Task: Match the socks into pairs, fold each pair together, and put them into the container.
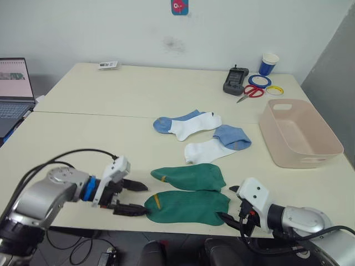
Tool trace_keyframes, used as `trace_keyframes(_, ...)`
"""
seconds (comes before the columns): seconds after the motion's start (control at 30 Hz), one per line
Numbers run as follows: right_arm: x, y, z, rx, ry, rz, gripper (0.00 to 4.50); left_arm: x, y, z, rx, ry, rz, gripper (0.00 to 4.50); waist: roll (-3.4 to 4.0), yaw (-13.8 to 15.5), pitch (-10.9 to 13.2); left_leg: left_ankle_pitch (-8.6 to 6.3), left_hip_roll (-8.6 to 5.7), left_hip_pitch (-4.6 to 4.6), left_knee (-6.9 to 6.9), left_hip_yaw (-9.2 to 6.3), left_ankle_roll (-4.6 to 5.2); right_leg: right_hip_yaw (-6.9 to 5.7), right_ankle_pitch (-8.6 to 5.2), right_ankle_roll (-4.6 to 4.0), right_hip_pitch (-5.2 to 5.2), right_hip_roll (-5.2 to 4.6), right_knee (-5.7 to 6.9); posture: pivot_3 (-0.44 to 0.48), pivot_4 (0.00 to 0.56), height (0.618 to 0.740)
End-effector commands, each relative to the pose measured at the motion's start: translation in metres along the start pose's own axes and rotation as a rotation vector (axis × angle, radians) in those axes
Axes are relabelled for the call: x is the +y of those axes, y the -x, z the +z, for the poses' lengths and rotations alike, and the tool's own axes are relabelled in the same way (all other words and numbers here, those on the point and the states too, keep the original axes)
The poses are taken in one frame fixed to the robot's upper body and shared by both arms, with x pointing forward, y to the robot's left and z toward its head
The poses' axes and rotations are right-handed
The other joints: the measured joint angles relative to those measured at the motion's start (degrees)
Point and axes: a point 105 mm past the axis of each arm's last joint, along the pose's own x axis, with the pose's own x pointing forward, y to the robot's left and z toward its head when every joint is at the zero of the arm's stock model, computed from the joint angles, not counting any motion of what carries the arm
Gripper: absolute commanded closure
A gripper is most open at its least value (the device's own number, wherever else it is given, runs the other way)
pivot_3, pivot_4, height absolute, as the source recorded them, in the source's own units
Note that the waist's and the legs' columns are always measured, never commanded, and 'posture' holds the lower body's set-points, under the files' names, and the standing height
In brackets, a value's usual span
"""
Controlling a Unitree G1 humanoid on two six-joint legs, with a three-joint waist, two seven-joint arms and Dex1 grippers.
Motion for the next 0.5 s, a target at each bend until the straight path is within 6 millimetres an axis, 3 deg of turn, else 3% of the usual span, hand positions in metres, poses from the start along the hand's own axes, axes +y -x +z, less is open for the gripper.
trace_keyframes(0.03, 0.001, -0.003, 0.001, -0.017, -0.013, -0.028, 0.00, 0.000, -0.012, 0.000, 0.018, -0.074, 0.057, 0.20, 0.00, 0.0, 0.0, 0.00, 0.00, 0.00, 0.00, 0.00, 0.00, 0.00, 0.00, 0.00, 0.00, 0.00, 0.00, 0.000, 0.150, 0.725)
trace_keyframes(0.07, 0.001, -0.005, -0.001, -0.015, -0.030, -0.029, 0.00, 0.003, -0.017, -0.002, 0.018, -0.079, 0.081, 0.40, 0.02, 0.0, 0.0, 0.00, -0.01, 0.03, -0.01, 0.03, 0.00, 0.03, 0.00, 0.00, 0.01, 0.00, -0.01, 0.000, 0.150, 0.725)
trace_keyframes(0.17, 0.006, -0.010, -0.004, -0.020, -0.064, -0.006, 0.63, 0.004, -0.032, -0.002, 0.009, -0.083, 0.096, 1.25, 0.02, 0.3, 0.0, 0.00, -0.03, 0.06, 0.00, 0.09, 0.00, 0.10, 0.00, 0.00, 0.03, -0.01, -0.02, 0.000, 0.150, 0.725)
trace_keyframes(0.37, 0.010, -0.016, -0.012, -0.013, -0.109, 0.017, 2.74, 0.001, -0.040, 0.000, 0.002, -0.084, 0.087, 3.21, 0.00, 0.5, -0.1, -0.01, -0.03, 0.06, -0.02, 0.17, 0.01, 0.17, 0.00, 0.00, 0.04, -0.01, -0.07, 0.000, 0.150, 0.725)
trace_keyframes(0.5, 0.025, -0.009, -0.008, -0.031, -0.110, 0.085, 4.12, 0.002, -0.026, 0.002, 0.021, -0.083, 0.072, 4.46, 0.00, 0.4, -0.1, -0.01, -0.02, 0.07, -0.05, 0.16, 0.01, 0.16, 0.00, 0.00, 0.03, 0.00, -0.07, 0.000, 0.150, 0.725)
